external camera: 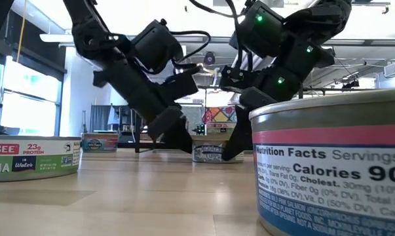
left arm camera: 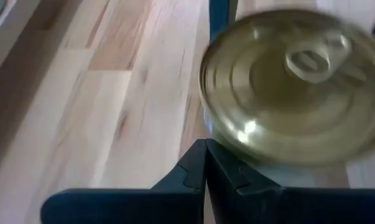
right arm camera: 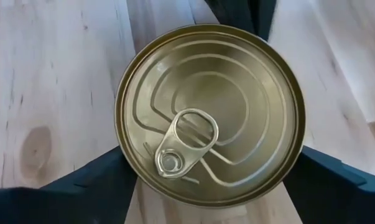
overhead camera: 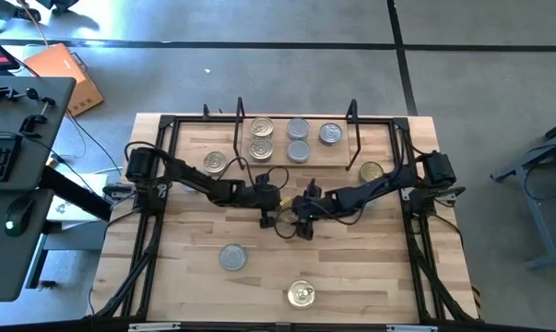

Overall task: Stack canned seafood by type on shelf
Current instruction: Put the green tuna can on the shelf aligned with the other green tuna can

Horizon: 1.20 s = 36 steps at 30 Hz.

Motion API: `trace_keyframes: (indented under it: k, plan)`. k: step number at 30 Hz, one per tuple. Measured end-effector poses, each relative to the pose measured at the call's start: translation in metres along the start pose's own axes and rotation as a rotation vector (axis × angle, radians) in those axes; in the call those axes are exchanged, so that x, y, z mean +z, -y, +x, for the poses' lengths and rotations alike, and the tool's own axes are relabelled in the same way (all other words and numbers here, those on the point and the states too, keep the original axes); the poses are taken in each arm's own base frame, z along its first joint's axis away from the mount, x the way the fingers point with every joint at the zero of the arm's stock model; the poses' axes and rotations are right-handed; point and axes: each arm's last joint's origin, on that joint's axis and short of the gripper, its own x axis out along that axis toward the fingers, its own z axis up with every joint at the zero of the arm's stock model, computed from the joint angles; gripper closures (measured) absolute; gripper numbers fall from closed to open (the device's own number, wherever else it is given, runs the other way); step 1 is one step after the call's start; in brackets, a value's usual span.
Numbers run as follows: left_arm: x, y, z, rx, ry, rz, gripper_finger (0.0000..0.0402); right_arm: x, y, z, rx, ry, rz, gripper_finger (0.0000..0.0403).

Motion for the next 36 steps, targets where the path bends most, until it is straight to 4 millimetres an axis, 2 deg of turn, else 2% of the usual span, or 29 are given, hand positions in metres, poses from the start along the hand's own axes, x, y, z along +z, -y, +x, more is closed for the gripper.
trace_keyframes:
  k: [8, 13, 22, 29, 36]
  plan:
    - [-0.006, -0.002, -0.013, 0.057, -0.128, 0.059, 0.0401, -0.009, -0.012, -0.01, -0.091, -0.026, -0.002, 0.0091]
    - [-0.008, 0.002, -0.015, 0.086, -0.15, 0.077, 0.0401, -0.014, -0.014, -0.031, -0.137, -0.067, -0.009, 0.0092]
    - [-0.008, 0.01, -0.017, 0.078, -0.14, 0.079, 0.0401, -0.011, -0.013, -0.061, -0.195, -0.044, 0.014, 0.0093]
    - [-0.007, 0.011, -0.017, 0.069, -0.125, 0.071, 0.0401, -0.007, 0.011, -0.09, -0.338, -0.015, 0.149, 0.0096]
    - [-0.004, 0.011, -0.016, 0.065, -0.101, 0.063, 0.0401, 0.004, 0.055, -0.088, -0.423, -0.015, 0.334, 0.0095]
